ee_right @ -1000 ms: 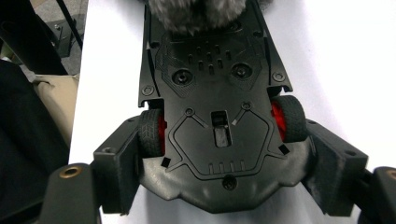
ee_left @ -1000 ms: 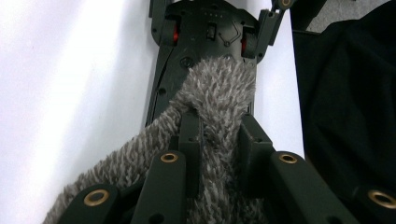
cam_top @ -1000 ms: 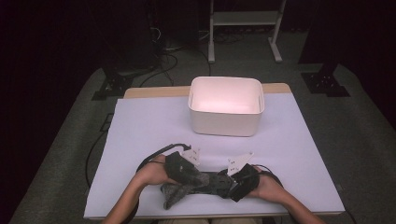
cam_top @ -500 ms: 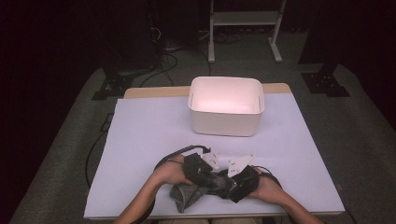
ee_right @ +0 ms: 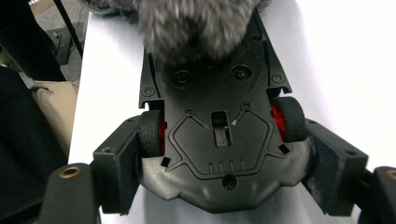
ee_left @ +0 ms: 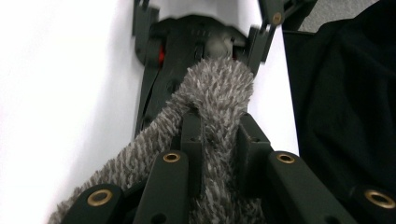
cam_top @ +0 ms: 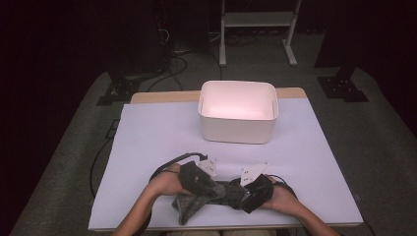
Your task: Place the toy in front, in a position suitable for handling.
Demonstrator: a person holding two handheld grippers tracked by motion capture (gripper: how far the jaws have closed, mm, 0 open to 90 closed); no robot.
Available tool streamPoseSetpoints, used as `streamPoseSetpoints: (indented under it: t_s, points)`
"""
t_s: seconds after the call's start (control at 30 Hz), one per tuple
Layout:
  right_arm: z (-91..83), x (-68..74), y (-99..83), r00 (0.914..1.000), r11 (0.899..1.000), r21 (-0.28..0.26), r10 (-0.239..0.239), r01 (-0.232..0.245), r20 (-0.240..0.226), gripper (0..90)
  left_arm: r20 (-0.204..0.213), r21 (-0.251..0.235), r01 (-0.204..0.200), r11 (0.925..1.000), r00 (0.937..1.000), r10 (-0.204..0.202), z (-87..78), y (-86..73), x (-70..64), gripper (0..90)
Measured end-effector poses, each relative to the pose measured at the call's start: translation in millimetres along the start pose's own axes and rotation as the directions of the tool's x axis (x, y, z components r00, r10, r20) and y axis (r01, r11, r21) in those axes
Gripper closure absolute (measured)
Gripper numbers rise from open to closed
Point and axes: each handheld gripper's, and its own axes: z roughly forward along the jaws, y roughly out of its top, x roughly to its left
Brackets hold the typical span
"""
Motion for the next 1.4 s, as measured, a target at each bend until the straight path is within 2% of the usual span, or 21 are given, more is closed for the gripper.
streamPoseSetpoints:
  t_s: [0.23,0.4,0.57,0.8,1.03,1.1,1.23,1.4]
  points:
    - [-4.0,4.0,-1.6,0.9996,1.000,0.020,-0.017,0.016,0.021,21.4,0.008,-0.030,0.020,0.9994,0.9998,-0.020,-2.4,-8.9,0.6,75.8]
    - [-13.6,5.1,-7.6,0.9994,1.000,0.000,0.001,-0.001,0.034,22.4,0.007,-0.028,0.022,0.9994,0.9997,-0.022,-2.3,-8.5,0.8,75.4]
    - [-14.3,7.0,-8.3,0.9991,1.000,0.000,0.000,0.000,0.044,24.2,0.009,-0.014,0.009,0.9999,0.9999,-0.009,-1.3,-4.9,-0.7,75.4]
    - [-12.4,7.0,-6.3,0.9989,1.000,-0.004,-0.002,0.002,0.046,24.4,0.037,-0.012,-0.028,0.9995,0.9989,0.029,9.7,13.0,-2.7,75.8]
    - [-8.2,6.9,-2.8,0.9989,1.000,-0.009,-0.008,0.008,0.046,24.5,0.059,-0.005,-0.085,0.9963,0.9946,0.085,28.1,42.1,-2.0,75.9]
    - [-6.4,6.8,-1.8,0.9991,1.000,-0.010,-0.011,0.012,0.042,24.5,0.092,-0.019,-0.086,0.9961,0.9919,0.087,34.9,48.4,-0.2,75.9]
    - [-5.9,6.7,-2.3,0.9992,1.000,-0.011,-0.002,0.003,0.040,24.5,0.097,-0.027,-0.085,0.9960,0.9915,0.087,37.3,49.6,1.6,75.9]
    - [-5.9,6.9,-2.4,0.9992,1.000,-0.015,-0.003,0.003,0.041,24.6,0.058,-0.002,-0.085,0.9964,0.9947,0.085,29.6,44.8,2.1,75.8]
